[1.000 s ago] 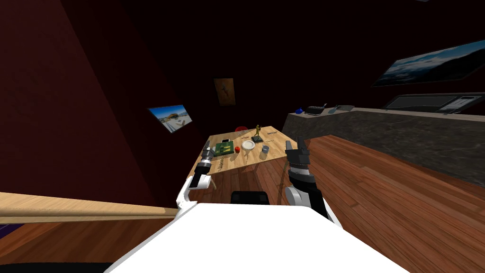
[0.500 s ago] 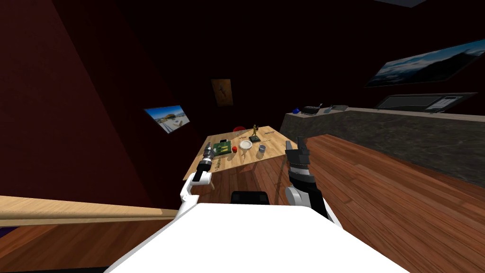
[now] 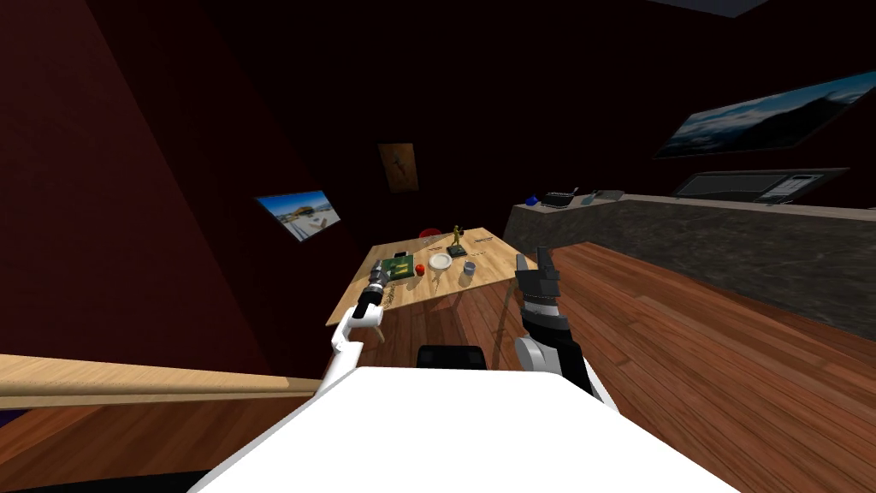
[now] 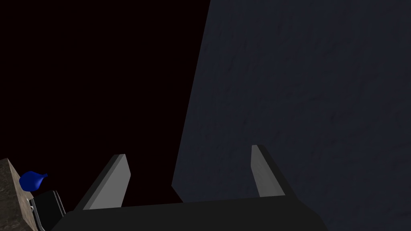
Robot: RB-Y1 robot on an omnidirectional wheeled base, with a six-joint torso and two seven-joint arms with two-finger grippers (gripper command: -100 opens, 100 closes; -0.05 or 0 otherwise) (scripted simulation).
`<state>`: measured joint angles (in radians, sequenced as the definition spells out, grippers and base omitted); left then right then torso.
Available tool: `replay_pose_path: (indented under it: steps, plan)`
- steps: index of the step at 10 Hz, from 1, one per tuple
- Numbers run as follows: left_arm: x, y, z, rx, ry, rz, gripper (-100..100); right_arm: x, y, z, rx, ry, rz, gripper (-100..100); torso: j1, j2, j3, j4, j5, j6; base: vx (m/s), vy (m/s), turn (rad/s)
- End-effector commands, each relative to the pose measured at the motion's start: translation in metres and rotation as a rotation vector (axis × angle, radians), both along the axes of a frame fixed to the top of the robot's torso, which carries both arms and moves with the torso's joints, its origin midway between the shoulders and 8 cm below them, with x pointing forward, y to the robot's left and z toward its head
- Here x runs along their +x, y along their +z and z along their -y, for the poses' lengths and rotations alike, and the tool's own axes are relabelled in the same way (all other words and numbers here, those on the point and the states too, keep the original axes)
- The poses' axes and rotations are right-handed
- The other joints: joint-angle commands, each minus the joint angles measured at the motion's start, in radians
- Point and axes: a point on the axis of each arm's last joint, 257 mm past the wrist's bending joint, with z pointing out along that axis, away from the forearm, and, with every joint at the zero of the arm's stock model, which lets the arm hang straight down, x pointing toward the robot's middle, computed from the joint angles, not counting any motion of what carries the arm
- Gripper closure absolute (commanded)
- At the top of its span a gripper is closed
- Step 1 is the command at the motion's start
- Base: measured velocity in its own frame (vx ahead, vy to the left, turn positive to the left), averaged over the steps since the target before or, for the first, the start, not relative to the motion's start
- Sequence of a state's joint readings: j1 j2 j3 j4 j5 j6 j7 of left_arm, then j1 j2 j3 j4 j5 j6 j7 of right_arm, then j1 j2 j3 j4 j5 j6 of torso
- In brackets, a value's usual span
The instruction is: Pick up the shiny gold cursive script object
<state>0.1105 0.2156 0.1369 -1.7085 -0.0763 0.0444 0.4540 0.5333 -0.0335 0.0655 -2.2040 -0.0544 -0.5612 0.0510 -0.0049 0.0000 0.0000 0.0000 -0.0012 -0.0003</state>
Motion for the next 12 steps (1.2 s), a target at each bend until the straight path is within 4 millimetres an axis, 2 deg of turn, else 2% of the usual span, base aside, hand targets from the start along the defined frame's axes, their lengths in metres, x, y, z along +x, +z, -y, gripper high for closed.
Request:
replay_pose_path:
  steps: [1,2,3,4,5,6,7,8,9,10,11,12]
  plan:
    - [0.003,-0.019,-0.009,-0.034,0.02,-0.047,-100,0.0,0.0,0.0,0.0,0.0,0.0,0,0.0,0.0,0.0,0.0,0.0,0.0,0.01,-0.059,0.008]
    - [0.008,-0.032,-0.016,-0.081,0.041,-0.085,-100,0.0,0.0,0.0,0.0,0.0,0.0,0,0.001,0.0,0.0,0.0,0.0,0.0,0.016,-0.05,0.018]
    - [0.008,-0.035,-0.017,-0.082,0.043,-0.091,-100,0.0,0.0,0.0,0.0,0.0,0.0,0,0.002,-0.001,0.0,0.0,0.0,0.0,0.013,-0.037,0.01]
    - [0.011,-0.051,-0.025,-0.134,0.067,-0.133,-100,0.0,0.0,0.0,0.0,0.0,0.0,0,0.003,-0.001,0.0,0.0,0.001,0.0,0.014,-0.037,0.027]
    - [0.011,-0.051,-0.025,-0.134,0.067,-0.135,-100,0.0,0.0,0.0,0.0,0.0,0.0,0,0.003,-0.001,-0.001,0.0,0.001,0.0,0.019,-0.036,0.016]
    - [0.014,-0.068,-0.032,-0.187,0.092,-0.178,-100,0.0,0.0,0.0,0.0,0.0,0.0,0,0.003,-0.001,-0.001,0.0,0.001,0.0,0.026,-0.04,0.051]
    - [0.014,-0.068,-0.032,-0.187,0.092,-0.178,-100,0.0,0.0,0.0,0.0,0.0,0.0,0,0.003,-0.002,-0.001,0.0,0.001,0.0,0.02,-0.034,0.02]
    - [0.015,-0.085,-0.038,-0.243,0.118,-0.22,-100,0.0,0.0,0.0,0.0,0.0,0.0,0,0.003,-0.001,-0.001,0.0,0.001,0.0,0.027,-0.033,0.039]
    - [0.015,-0.085,-0.038,-0.243,0.118,-0.22,-100,0.0,0.0,0.0,0.0,0.0,0.0,0,0.003,-0.002,-0.001,0.0,0.001,0.0,0.027,-0.032,0.033]
    - [0.015,-0.101,-0.043,-0.299,0.143,-0.26,-100,0.0,0.0,0.0,0.0,0.0,0.0,0,0.003,-0.002,-0.001,0.0,0.001,0.0,0.042,-0.03,0.061]
    - [0.015,-0.101,-0.043,-0.299,0.143,-0.26,-100,0.0,0.0,0.0,0.0,0.0,0.0,0,0.004,-0.002,-0.001,-0.001,0.001,0.0,0.038,-0.024,0.04]
    - [0.014,-0.117,-0.047,-0.357,0.168,-0.3,-100,0.0,0.0,0.0,0.0,0.0,0.0,0,0.004,-0.002,-0.001,-0.001,0.001,0.0,0.033,-0.025,0.077]
